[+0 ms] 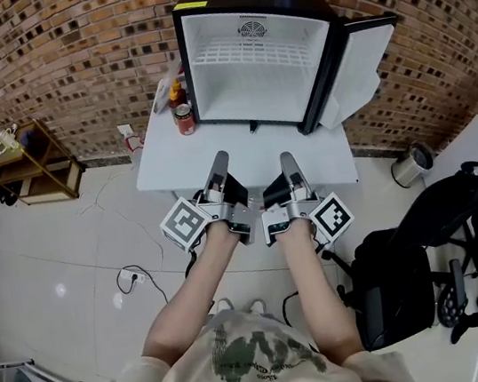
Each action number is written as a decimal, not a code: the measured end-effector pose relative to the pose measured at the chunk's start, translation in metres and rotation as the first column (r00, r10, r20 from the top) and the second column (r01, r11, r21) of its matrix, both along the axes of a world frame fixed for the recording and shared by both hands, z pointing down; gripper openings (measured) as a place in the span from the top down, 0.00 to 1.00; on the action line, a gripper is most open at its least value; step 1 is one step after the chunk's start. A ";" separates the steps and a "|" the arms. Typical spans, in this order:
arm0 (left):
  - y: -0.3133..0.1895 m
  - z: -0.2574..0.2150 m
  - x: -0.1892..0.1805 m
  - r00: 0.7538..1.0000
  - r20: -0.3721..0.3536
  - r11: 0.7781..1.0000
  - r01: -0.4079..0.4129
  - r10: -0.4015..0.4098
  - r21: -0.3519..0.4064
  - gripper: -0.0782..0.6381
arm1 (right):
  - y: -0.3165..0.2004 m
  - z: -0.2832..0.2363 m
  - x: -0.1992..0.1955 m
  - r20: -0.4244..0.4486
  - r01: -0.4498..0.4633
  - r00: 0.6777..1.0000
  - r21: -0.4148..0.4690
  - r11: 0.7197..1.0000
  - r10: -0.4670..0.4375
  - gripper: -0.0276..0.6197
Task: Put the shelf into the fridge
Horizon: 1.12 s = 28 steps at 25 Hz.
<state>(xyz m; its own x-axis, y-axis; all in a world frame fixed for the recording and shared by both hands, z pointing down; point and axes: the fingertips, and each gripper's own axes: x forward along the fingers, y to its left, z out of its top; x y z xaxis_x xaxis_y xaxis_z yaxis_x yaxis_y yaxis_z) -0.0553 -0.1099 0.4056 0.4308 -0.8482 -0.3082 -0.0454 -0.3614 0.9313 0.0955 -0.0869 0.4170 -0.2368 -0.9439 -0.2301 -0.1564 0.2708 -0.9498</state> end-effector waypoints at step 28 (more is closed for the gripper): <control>-0.008 0.009 0.006 1.000 0.001 1.000 0.005 -0.005 -0.023 0.89 | -0.010 0.009 -0.001 -0.001 0.045 0.999 -0.008 0.999 -0.045 0.96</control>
<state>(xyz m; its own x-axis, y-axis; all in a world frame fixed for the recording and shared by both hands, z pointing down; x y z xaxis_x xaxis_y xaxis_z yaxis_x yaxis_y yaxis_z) -0.0488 -0.1184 0.4148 0.4271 -0.8570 -0.2882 -0.0475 -0.3396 0.9394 0.0945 -0.0969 0.4260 -0.2798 -0.9340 -0.2223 -0.1453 0.2701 -0.9518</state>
